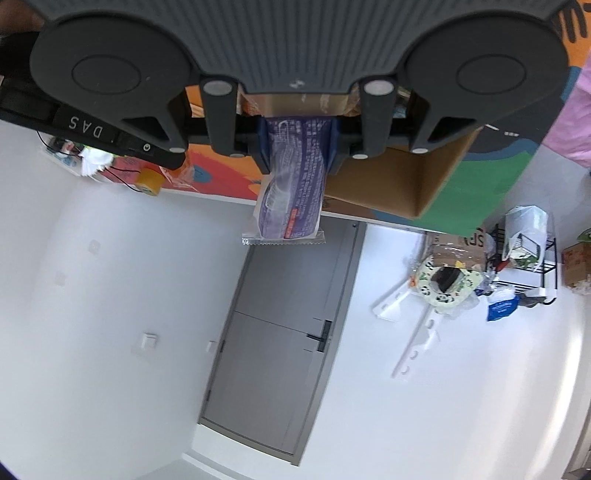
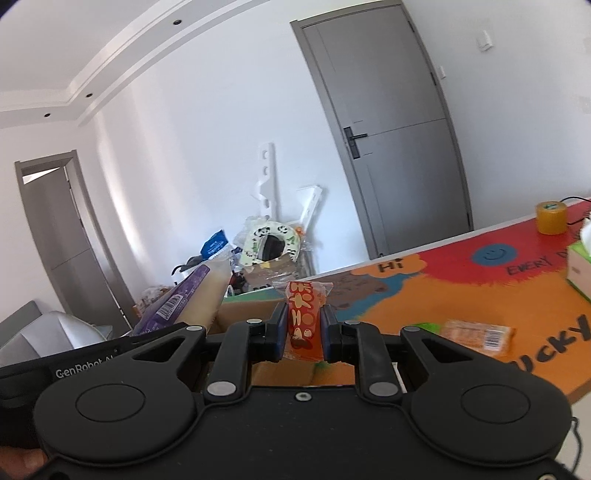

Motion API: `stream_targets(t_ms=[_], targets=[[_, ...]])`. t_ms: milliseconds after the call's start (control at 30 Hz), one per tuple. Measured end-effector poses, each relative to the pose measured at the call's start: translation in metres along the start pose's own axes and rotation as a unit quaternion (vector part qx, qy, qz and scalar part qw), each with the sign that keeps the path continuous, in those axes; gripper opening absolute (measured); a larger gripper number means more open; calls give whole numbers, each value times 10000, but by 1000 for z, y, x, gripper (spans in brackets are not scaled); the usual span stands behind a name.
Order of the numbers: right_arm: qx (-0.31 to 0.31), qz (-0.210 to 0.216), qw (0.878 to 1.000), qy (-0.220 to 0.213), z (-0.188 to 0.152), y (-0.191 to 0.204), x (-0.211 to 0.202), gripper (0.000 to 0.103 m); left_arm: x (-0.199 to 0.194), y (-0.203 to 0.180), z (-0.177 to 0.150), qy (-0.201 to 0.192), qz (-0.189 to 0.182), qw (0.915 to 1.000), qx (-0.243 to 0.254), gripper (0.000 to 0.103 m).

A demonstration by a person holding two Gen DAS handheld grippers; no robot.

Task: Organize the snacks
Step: 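Carry purple packet in left gripper while right carries orange packet to box, then open left gripper over box releasing purple packet while right releases orange packet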

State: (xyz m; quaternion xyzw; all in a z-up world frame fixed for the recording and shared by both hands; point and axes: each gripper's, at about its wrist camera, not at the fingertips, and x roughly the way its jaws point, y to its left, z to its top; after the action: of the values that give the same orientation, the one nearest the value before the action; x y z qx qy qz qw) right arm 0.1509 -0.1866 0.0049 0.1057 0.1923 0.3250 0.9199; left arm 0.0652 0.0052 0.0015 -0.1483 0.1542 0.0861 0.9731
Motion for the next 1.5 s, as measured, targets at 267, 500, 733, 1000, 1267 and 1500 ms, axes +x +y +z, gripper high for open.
stream_targets(t_ms=[267, 500, 733, 1000, 1267, 1500], targets=[[-95, 208, 9996, 149, -1, 23, 29, 19, 14, 30, 6, 5, 234, 9996, -141, 30], [-159, 290, 9990, 296, -5, 38, 52, 19, 31, 52, 8, 112, 435, 9987, -234, 30], [-188, 252, 9986, 432, -7, 45, 70, 19, 46, 64, 6, 174, 672, 9972, -278, 30], [-202, 294, 9978, 563, -8, 55, 88, 22, 38, 73, 7, 133, 788, 9959, -416, 36], [-81, 158, 9992, 368, -6, 49, 73, 54, 37, 74, 7, 143, 777, 9954, -536, 65], [150, -79, 9996, 232, -12, 25, 47, 81, 32, 55, 4, 92, 788, 9959, -436, 83]])
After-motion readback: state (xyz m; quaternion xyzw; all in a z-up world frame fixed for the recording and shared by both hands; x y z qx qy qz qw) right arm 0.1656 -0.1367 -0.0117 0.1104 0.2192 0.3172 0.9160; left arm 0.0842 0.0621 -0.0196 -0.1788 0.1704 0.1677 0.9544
